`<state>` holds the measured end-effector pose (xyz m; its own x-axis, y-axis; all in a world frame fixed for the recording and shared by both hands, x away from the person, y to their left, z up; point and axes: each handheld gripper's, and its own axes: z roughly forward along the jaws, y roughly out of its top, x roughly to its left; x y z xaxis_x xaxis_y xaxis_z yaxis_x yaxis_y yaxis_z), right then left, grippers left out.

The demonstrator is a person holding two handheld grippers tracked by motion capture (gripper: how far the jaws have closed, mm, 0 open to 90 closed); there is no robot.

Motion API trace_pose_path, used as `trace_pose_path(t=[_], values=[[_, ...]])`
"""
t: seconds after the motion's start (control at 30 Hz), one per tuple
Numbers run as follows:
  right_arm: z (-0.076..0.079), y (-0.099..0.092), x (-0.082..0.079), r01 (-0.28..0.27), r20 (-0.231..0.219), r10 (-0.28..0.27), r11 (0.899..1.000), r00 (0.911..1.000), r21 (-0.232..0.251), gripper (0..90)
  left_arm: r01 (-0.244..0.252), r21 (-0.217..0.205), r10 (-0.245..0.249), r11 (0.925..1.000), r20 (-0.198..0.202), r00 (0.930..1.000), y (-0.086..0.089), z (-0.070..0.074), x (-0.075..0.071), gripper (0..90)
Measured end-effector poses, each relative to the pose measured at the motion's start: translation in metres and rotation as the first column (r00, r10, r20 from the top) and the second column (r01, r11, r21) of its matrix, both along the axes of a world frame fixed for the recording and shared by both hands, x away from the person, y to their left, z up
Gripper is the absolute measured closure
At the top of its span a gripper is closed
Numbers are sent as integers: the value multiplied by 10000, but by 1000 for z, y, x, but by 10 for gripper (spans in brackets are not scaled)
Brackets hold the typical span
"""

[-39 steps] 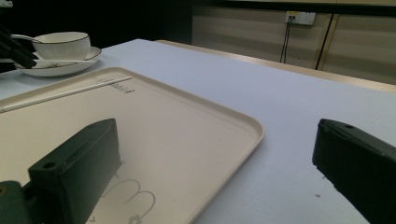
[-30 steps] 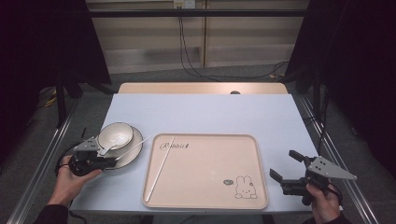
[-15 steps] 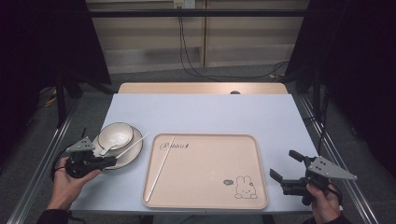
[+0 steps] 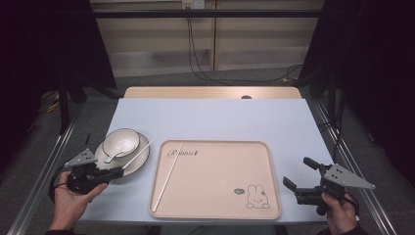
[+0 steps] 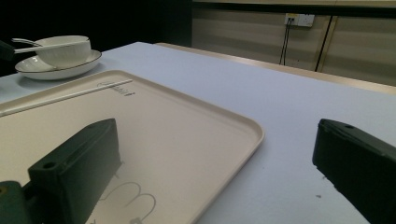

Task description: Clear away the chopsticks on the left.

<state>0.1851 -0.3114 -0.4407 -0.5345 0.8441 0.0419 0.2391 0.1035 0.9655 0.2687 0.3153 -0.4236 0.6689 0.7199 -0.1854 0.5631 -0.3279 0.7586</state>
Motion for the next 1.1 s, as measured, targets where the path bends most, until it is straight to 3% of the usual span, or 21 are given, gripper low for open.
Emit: trace_pose_path(t=[0.2, 0.27, 0.3, 0.5, 0.7, 0.93, 0.97, 1.0, 1.03, 1.1], values=[[0, 1, 0, 35, 26, -36, 10000, 10000, 75, 3, -369, -233, 372, 9990, 131, 9992, -10, 7, -14, 847], [0, 1, 0, 51, 53, -51, 10000, 10000, 41, 3, -728, -249, 728, 9970, -13, 9973, -15, 8, -19, 847], [0, 1, 0, 75, 38, -75, 10000, 10000, 60, 3, -880, -448, 876, 9951, -112, 9961, -18, 8, -21, 847], [0, 1, -1, 57, 53, -57, 10000, 10000, 73, 3, -883, -627, 875, 9941, -163, 9960, -31, 10, -29, 847], [0, 2, -1, 25, 78, -25, 10000, 10000, 2, 3, -944, -420, 933, 9946, -279, 9952, -54, 16, -35, 847], [0, 2, 0, -4, 101, 4, 10000, 9999, -8, 3, -1142, -570, 1123, 9918, -368, 9930, -74, 15, -34, 846], [0, 2, 0, -11, 92, 11, 10000, 10000, 0, 3, -1056, -982, 1001, 9896, -595, 9932, -77, 11, -30, 846], [0, 2, 0, -22, 56, 22, 10000, 10000, 3, 4, -1184, -1047, 1118, 9874, -667, 9915, -80, 9, -29, 846], [0, 2, 0, -37, 44, 37, 10000, 10000, -19, 4, -1286, -793, 1242, 9885, -588, 9905, -83, 7, -27, 846], [0, 2, 0, -28, 62, 28, 10000, 10000, -12, 4, -1308, -845, 1243, 9878, -782, 9892, -88, 4, -24, 847]])
